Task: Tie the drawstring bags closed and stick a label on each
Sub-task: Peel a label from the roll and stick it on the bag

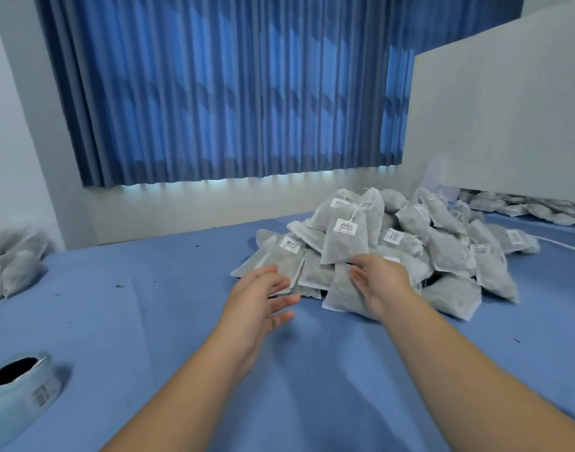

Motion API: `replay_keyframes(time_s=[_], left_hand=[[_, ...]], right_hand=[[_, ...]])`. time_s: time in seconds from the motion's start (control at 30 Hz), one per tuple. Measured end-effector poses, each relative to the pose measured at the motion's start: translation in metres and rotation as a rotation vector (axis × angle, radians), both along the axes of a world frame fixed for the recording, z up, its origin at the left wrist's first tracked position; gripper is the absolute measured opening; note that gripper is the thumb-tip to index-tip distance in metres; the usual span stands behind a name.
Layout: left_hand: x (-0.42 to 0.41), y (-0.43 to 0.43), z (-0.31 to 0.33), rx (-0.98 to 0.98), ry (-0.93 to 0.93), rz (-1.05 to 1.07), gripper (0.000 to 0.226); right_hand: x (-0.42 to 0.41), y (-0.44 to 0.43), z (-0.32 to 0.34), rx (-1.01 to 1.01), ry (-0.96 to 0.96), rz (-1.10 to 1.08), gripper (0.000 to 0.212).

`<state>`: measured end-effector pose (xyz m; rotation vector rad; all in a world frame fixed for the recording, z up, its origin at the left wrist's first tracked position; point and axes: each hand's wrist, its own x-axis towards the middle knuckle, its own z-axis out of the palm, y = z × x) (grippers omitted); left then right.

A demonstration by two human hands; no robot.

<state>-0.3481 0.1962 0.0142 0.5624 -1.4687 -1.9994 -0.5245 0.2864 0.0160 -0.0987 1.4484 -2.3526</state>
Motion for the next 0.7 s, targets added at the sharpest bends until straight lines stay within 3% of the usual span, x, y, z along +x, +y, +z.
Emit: replay_keyframes(time_s=[0.17, 0.43, 0.7], left_hand=[[0.017, -0.02, -0.005, 0.054, -0.017, 0.038, 0.023], [0.049, -0.033, -0.006, 0.086, -0.055, 0.084, 0.022], [0.106, -0.049, 0.007, 0.038, -0.068, 0.143, 0.016]], right_hand=[[0.013, -0.013, -0.015, 0.045, 0.069, -0.034, 0.021], [0.035, -0.021, -0.019, 0.007, 0.008, -0.099, 0.016], [0.105, -0.062, -0.011, 0.148, 0.236, 0.191, 0.021]])
